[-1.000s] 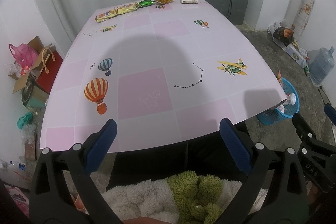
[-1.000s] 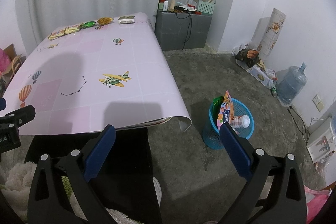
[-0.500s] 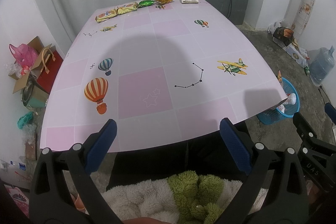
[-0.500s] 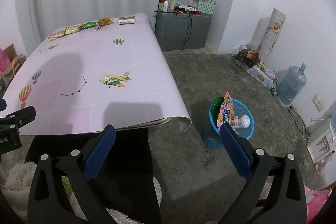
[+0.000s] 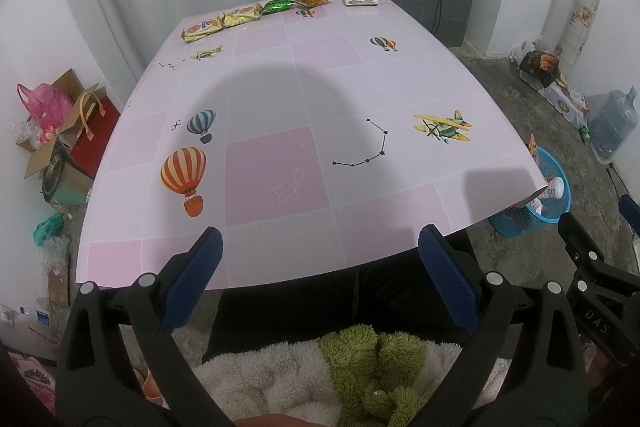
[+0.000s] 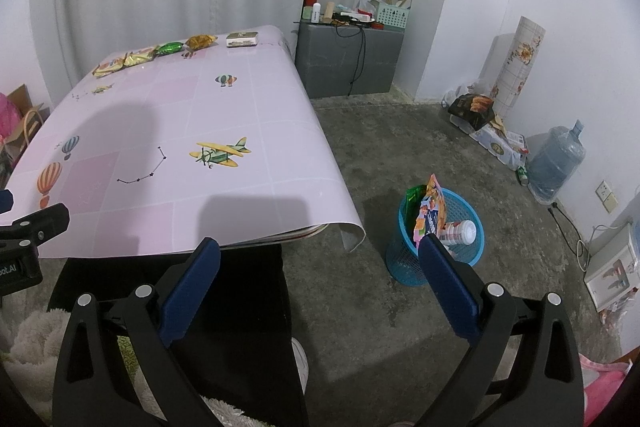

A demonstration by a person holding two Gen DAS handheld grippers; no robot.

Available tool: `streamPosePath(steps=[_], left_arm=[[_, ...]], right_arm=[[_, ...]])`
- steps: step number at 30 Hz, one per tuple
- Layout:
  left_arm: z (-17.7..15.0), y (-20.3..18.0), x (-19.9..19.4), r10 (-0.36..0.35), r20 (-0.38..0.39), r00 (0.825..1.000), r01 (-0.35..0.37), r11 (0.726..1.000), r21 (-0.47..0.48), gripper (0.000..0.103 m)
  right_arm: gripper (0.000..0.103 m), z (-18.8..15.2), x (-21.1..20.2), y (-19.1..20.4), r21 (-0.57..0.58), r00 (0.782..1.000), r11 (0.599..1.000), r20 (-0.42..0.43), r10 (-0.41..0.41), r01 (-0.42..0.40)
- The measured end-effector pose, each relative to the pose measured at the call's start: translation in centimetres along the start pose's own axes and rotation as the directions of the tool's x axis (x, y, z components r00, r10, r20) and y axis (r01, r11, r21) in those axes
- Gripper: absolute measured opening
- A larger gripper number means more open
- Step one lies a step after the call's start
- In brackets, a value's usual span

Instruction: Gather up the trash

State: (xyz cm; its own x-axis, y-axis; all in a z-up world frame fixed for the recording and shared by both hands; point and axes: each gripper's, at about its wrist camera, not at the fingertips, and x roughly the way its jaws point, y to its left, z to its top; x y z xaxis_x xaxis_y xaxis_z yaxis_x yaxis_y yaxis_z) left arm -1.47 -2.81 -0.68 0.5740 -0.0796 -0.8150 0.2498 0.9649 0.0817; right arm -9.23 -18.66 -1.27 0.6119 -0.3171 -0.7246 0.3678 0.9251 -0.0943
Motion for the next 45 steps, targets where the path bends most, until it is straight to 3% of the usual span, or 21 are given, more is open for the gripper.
streamPosePath(steps=[45], left_arm=[[0.05, -0.10, -0.09, -0.001, -0.003, 1.000, 0.001, 1.000, 0.001, 0.094]], right_arm=[[0.096, 0.06, -0.07, 0.75, 0.009, 1.000, 1.000, 0.001, -0.004, 0.004]])
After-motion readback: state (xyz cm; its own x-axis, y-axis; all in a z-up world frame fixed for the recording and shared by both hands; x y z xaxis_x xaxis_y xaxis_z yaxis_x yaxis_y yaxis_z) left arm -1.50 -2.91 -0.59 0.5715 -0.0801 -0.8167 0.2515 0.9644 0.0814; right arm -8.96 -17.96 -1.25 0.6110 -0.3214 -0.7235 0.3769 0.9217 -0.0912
